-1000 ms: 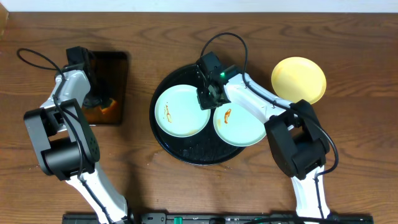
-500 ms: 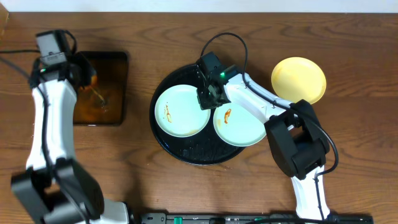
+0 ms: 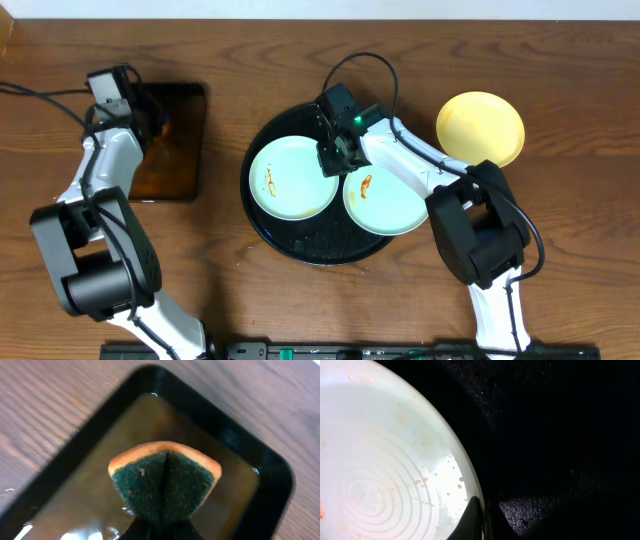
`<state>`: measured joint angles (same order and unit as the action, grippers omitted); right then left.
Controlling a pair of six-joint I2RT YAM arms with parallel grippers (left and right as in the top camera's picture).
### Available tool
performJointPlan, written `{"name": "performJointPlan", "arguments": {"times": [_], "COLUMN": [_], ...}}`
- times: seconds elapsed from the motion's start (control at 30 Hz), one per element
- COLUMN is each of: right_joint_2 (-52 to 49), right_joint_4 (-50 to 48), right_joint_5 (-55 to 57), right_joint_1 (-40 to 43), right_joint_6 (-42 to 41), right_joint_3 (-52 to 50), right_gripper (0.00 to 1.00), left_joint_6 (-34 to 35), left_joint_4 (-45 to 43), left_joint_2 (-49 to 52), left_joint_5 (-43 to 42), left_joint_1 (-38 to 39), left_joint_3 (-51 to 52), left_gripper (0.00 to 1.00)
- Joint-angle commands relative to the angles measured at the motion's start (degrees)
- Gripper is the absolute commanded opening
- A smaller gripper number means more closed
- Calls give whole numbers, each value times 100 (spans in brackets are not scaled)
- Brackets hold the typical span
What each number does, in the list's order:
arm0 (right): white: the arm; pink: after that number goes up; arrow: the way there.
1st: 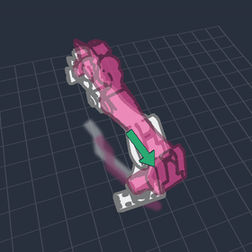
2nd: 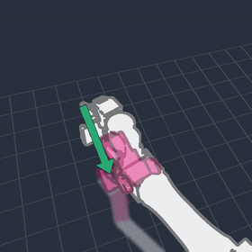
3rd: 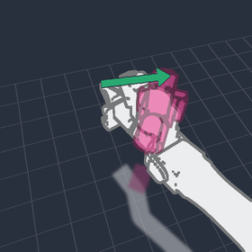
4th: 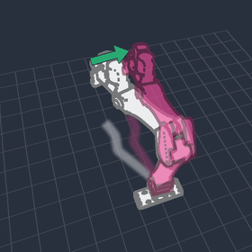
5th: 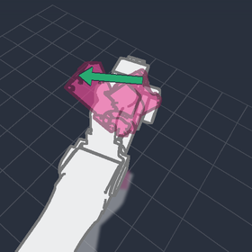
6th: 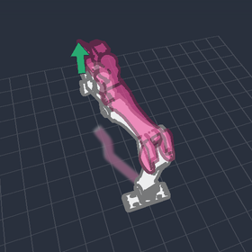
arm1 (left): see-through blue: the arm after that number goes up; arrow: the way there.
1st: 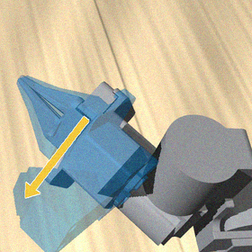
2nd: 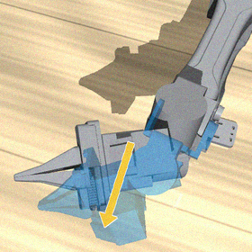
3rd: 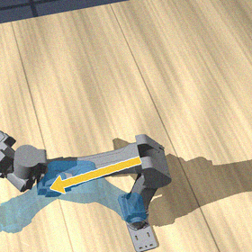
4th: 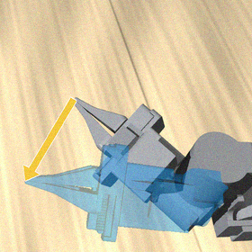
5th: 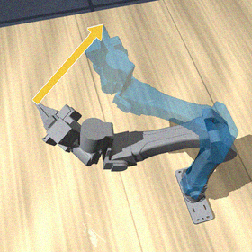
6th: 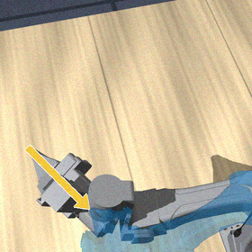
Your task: Clean dirty plates on tray and stack at the side
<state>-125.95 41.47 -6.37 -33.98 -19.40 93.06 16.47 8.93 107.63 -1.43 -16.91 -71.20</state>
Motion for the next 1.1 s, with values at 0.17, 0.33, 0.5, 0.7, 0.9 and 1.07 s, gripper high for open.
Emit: {"name": "performJointPlan", "arguments": {"times": [0.17, 0.33, 0.5, 0.7, 0.9, 1.07], "right_joint_2": [31, 31, 31, 31, 26, 26], "right_joint_4": [33, 31, 37, 35, 7, -7], "right_joint_5": [210, 208, 208, 208, 210, 210], "right_joint_1": [-20, -20, -20, -20, -20, -20], "right_joint_6": [109, 109, 109, 107, 107, 107], "right_joint_3": [59, 59, 59, 57, 48, 48], "right_gripper": [1, 1, 1, 1, 1, 1], "left_joint_6": [2, -302, -748, -940, -938, -940], "left_joint_4": [-1165, -1095, -570, -168, -704, -767], "left_joint_2": [-1589, -2079, -1259, 181, -883, -2026], "left_joint_5": [-1867, -1847, -1182, -1121, -2271, -2140], "left_joint_1": [-160, -203, -205, -313, -442, -424], "left_joint_3": [-125, -122, -122, -122, -136, -133], "left_gripper": [7, 8, 7, 7, 8, 7]}}
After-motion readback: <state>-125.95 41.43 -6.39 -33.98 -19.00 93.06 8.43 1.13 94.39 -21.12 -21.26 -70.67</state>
